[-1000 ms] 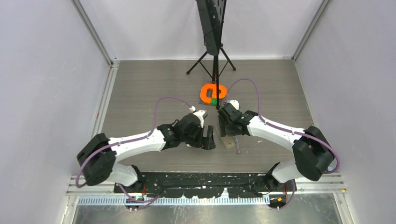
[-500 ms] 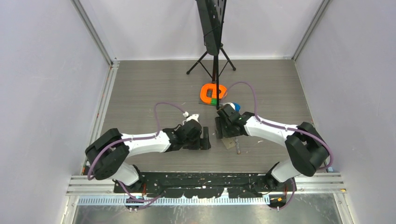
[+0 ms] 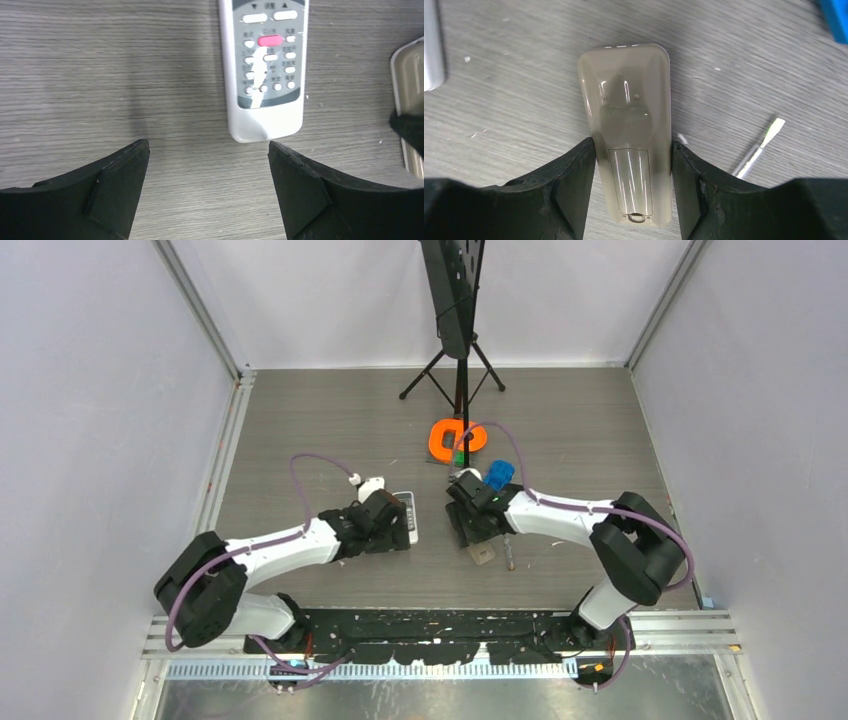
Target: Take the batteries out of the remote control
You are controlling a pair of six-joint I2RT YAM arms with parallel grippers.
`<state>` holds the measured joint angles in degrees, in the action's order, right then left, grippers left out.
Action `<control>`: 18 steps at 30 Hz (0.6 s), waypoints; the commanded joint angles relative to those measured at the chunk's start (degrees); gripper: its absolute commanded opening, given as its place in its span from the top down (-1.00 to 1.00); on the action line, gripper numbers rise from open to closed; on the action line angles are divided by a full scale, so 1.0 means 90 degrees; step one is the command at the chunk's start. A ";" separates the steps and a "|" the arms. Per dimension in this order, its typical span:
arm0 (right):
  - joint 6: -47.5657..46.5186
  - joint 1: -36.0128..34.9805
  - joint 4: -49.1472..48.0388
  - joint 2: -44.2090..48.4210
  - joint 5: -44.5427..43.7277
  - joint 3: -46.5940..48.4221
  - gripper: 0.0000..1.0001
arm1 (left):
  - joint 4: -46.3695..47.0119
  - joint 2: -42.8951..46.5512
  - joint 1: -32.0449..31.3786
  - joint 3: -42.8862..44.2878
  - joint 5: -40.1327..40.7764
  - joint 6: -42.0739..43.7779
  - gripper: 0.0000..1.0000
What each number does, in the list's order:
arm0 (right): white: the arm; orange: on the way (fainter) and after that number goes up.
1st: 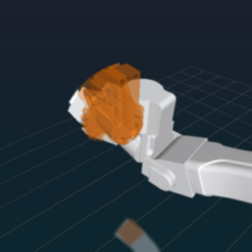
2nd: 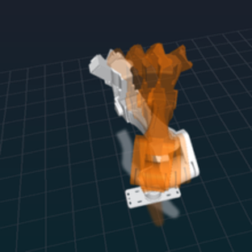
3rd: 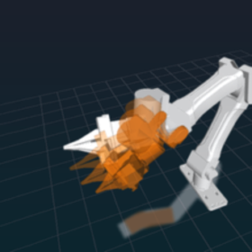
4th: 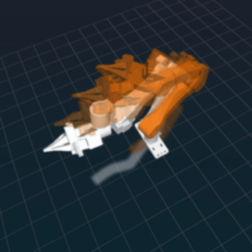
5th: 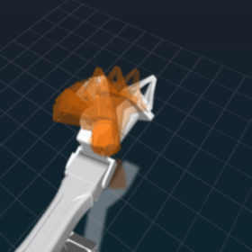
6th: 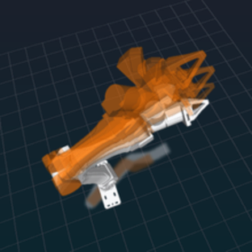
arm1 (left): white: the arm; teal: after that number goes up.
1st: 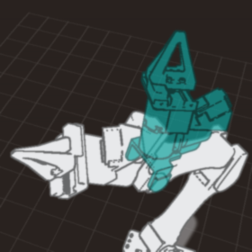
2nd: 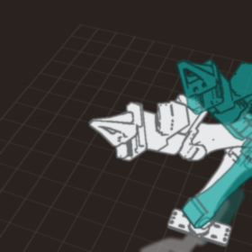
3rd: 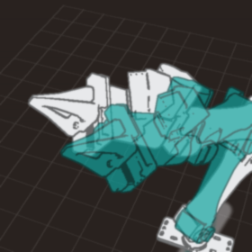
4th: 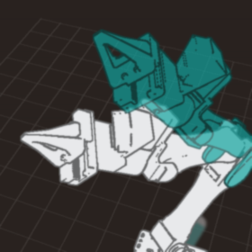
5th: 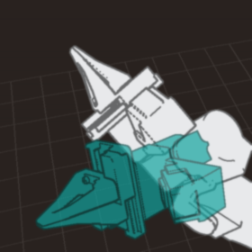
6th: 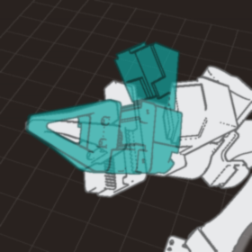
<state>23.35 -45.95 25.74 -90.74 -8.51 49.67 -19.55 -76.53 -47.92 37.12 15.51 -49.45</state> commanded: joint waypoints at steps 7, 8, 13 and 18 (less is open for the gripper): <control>-0.1311 -0.1001 -0.0430 -0.0302 0.1354 0.0270 0.10 | -0.0542 0.0877 0.0174 0.0081 0.0316 0.0238 -0.90; -0.1536 -0.1015 -0.0381 -0.0278 0.1567 0.0280 0.10 | -0.0572 0.0980 0.0178 0.0084 0.0310 0.0261 -0.91; -0.2701 -0.1037 -0.0182 -0.0153 0.2684 0.0440 0.02 | -0.0557 0.1545 0.0177 -0.0026 0.0200 0.0453 -0.96; -0.2697 -0.1024 0.0348 -0.0232 0.2360 0.0822 -0.20 | -0.0365 0.2155 0.0178 -0.0339 -0.0137 0.0473 -0.97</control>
<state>2.37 -55.16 25.54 -93.17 11.16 53.08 -23.79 -61.23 -46.48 36.34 16.25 -46.26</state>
